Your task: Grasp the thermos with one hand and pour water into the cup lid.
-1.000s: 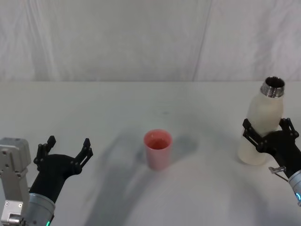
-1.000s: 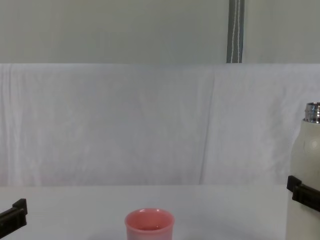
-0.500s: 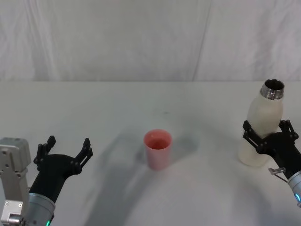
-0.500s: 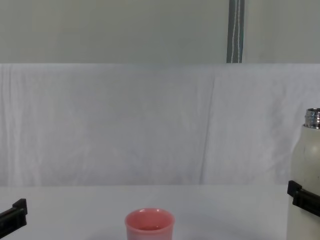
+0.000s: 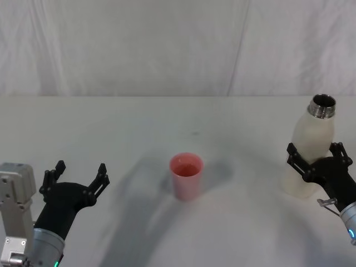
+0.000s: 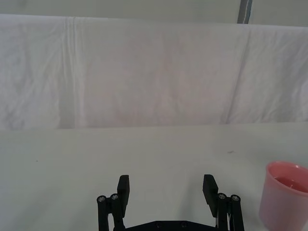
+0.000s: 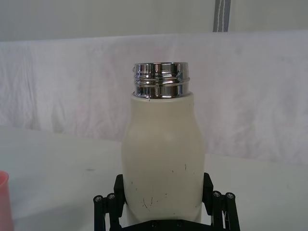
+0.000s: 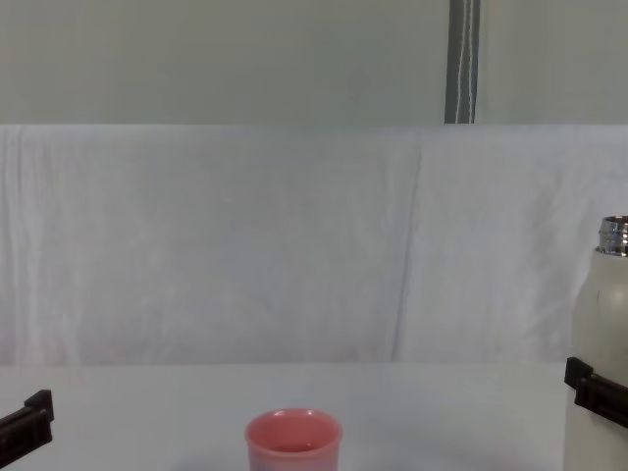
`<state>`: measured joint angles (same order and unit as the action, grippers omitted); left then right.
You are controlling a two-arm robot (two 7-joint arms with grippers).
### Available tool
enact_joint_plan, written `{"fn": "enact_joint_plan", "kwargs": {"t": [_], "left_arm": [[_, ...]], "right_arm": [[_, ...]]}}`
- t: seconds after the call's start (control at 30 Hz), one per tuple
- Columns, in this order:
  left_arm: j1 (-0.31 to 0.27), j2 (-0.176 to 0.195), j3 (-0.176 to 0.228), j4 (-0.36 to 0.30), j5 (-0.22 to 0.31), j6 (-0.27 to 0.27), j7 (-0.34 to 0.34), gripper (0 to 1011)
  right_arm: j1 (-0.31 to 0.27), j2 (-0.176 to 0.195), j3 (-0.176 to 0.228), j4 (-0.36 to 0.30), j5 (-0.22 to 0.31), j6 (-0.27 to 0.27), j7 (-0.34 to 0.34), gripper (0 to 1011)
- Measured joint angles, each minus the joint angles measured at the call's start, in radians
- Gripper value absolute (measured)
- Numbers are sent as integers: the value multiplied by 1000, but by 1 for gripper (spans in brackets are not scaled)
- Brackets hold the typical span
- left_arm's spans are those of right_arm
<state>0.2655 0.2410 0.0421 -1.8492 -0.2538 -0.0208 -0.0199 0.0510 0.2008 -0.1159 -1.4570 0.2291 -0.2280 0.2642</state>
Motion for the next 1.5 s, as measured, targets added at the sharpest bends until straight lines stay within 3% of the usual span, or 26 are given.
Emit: {"fn": "enact_joint_plan", "kwargs": {"t": [0.47,0.57,1.5], "left_arm": [[0,0,0,0,0,0,0,1001],[0,0,0,0,0,0,0,1001],[0,0,0,0,0,0,0,1001]], "right_arm": [[1,-2,2,1,2,2,-1,952],[1,-2,2,0,2,1,-1,1002],[-11,0,-1,-18,23,8,13,1000]]}}
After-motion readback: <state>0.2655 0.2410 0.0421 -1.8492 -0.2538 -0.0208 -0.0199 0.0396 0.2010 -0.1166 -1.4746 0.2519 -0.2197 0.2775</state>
